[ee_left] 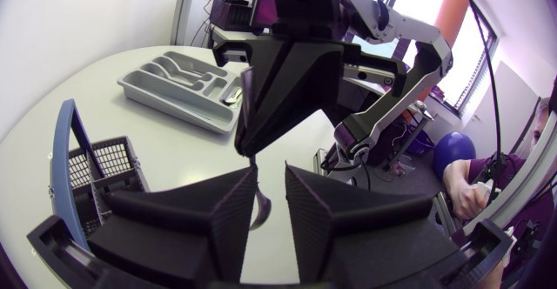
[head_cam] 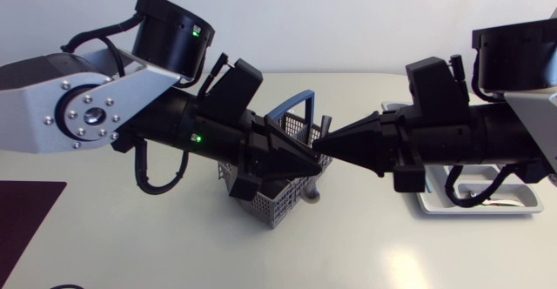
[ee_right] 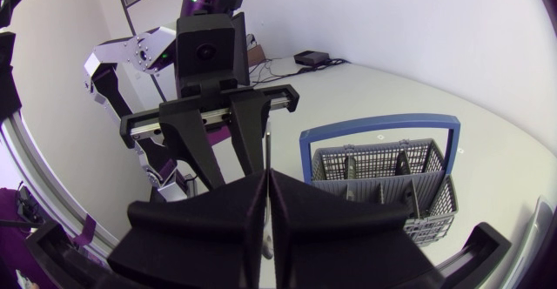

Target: Sort the cutlery from the basket into the organizer compartments.

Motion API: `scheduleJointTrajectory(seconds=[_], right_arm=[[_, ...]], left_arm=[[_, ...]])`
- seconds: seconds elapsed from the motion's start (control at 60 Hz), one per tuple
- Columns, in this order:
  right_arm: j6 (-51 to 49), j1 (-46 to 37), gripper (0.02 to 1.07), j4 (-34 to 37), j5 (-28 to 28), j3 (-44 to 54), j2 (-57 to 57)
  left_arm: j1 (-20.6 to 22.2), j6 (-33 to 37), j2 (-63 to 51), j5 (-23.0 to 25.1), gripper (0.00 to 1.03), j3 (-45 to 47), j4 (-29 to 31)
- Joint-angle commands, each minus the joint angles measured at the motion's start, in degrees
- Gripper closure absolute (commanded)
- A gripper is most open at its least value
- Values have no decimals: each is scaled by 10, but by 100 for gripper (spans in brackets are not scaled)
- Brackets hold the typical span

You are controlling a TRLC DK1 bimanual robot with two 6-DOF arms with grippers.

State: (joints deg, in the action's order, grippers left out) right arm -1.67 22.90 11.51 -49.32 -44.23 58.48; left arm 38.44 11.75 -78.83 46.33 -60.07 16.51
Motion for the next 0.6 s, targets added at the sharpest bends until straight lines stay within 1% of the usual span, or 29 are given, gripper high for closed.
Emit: scheduleJointTrajectory(seconds=[0.0, 0.083, 0.2, 0.433, 0.583], right_arm=[[11, 4, 101, -12, -5, -2, 7], [21, 5, 101, -19, -11, -5, 7], [24, 4, 101, -22, -15, -4, 5], [26, -10, 101, -20, -18, 2, -4], [26, -22, 101, -16, -16, 5, -8]], left_arm=[[8, -15, -13, 8, 78, -15, -11], [17, -19, -22, 8, 78, -11, -27], [19, -19, -30, 8, 78, -9, -32], [7, -17, -30, 8, 78, 0, -41], [-16, -11, -8, 6, 78, 7, -37]])
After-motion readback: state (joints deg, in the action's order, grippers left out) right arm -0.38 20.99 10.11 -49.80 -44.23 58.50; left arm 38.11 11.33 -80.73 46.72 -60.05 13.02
